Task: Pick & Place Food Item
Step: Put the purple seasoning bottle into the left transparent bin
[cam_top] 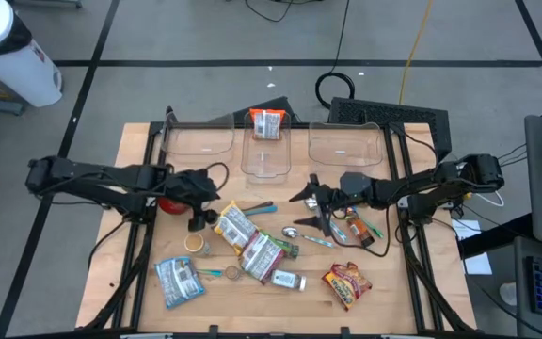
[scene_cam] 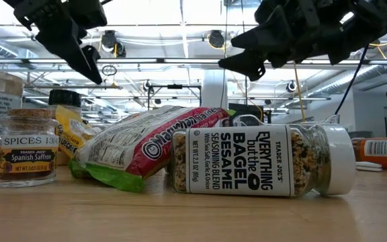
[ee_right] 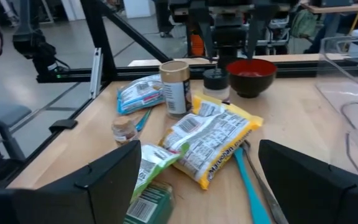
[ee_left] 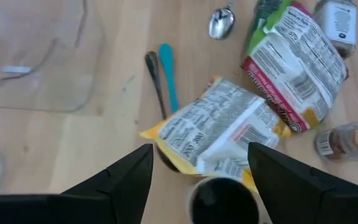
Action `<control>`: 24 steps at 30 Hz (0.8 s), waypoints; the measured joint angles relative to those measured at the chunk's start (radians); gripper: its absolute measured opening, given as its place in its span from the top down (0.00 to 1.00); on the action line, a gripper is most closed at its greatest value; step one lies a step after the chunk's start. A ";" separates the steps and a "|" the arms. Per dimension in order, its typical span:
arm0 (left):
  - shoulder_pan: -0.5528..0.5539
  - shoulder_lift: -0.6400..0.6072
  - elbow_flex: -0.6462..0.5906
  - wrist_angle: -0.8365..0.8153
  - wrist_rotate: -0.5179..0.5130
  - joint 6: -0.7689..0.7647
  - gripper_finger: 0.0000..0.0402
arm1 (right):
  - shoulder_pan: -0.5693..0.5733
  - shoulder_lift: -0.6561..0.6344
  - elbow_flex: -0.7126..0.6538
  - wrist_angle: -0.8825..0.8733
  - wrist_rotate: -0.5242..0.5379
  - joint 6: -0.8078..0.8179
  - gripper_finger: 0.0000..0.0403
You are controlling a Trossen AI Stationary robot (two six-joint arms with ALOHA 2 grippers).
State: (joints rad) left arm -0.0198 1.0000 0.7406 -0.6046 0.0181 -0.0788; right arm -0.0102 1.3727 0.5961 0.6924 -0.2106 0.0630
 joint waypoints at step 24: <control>-0.070 0.167 0.000 -0.083 0.007 -0.063 0.32 | -0.001 0.000 0.000 -0.041 0.006 0.003 0.22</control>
State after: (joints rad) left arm -0.0895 1.1670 0.7406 -0.6874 0.0248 -0.1415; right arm -0.0113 1.3727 0.5961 0.6517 -0.2043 0.0662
